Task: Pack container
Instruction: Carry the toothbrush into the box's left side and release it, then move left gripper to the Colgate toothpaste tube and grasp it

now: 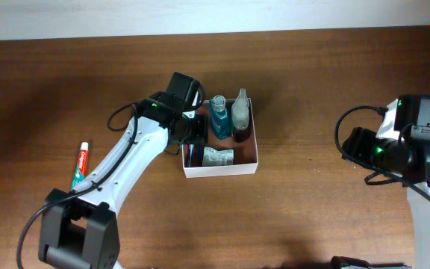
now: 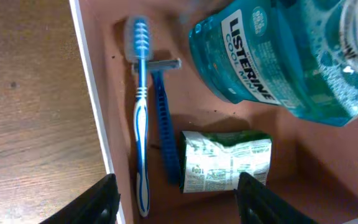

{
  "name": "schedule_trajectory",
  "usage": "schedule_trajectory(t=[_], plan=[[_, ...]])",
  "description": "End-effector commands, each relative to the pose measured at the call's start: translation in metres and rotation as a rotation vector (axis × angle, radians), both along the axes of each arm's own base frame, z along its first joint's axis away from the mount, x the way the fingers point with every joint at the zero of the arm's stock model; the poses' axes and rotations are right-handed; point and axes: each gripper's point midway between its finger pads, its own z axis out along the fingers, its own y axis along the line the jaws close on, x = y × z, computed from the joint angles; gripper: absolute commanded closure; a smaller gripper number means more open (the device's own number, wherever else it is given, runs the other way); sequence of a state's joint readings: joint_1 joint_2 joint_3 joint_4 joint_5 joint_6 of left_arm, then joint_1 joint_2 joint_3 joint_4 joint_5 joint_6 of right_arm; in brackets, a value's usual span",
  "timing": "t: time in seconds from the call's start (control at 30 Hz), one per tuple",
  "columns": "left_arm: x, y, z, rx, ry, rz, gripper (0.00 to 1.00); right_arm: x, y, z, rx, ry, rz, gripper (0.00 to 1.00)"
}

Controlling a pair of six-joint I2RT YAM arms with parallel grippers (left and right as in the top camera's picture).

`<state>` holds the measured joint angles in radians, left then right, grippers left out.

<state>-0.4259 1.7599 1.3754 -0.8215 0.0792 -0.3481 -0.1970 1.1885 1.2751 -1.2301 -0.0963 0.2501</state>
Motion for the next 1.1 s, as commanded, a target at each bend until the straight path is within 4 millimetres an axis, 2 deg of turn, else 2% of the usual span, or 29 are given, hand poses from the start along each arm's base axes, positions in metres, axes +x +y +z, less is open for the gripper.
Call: schedule_trajectory(t=[0.0,0.03,0.07,0.13,0.23,0.3,0.4,0.43,0.53,0.57,0.63,0.77,1.07], plan=[[0.003,0.009,0.015,0.017,-0.032,0.007,0.41,-0.002,-0.001,-0.003,-0.002,0.008,0.003,0.31],[0.004,0.016,0.024,0.039,-0.054,0.01,0.41,-0.002,-0.001,-0.003,-0.002,0.008,0.003,0.31],[0.006,0.036,0.044,0.104,-0.106,0.047,0.4,-0.002,-0.001,-0.003,-0.002,0.008,0.003,0.31],[0.004,0.06,0.067,0.17,-0.162,0.072,0.37,-0.002,-0.001,-0.003,-0.002,0.008,0.003,0.31],[-0.002,0.1,0.098,0.229,-0.225,0.11,0.26,-0.001,-0.001,-0.003,-0.002,0.006,0.003,0.31],[-0.008,0.132,0.111,0.262,-0.239,0.137,0.2,-0.001,-0.001,-0.003,-0.002,0.005,0.003,0.31],[-0.014,0.179,0.114,0.309,-0.209,0.201,0.18,-0.001,-0.001,-0.003,-0.002,0.005,0.003,0.31],[-0.02,0.21,0.104,0.339,-0.161,0.244,0.17,-0.001,-0.001,-0.003,-0.002,0.005,0.003,0.31],[-0.031,0.246,0.079,0.359,-0.071,0.322,0.13,-0.001,-0.001,-0.003,-0.002,0.005,0.003,0.31],[-0.039,0.267,0.055,0.363,-0.001,0.372,0.13,-0.001,-0.001,-0.003,-0.002,0.005,0.003,0.31],[-0.045,0.282,0.031,0.363,0.061,0.412,0.13,-0.001,-0.001,-0.003,-0.002,0.006,0.003,0.31],[-0.048,0.3,-0.007,0.361,0.138,0.435,0.13,-0.001,-0.001,-0.003,-0.002,0.007,0.003,0.32],[-0.042,0.302,-0.075,0.351,0.28,0.345,0.13,-0.002,-0.001,-0.003,-0.002,0.008,0.003,0.31]])
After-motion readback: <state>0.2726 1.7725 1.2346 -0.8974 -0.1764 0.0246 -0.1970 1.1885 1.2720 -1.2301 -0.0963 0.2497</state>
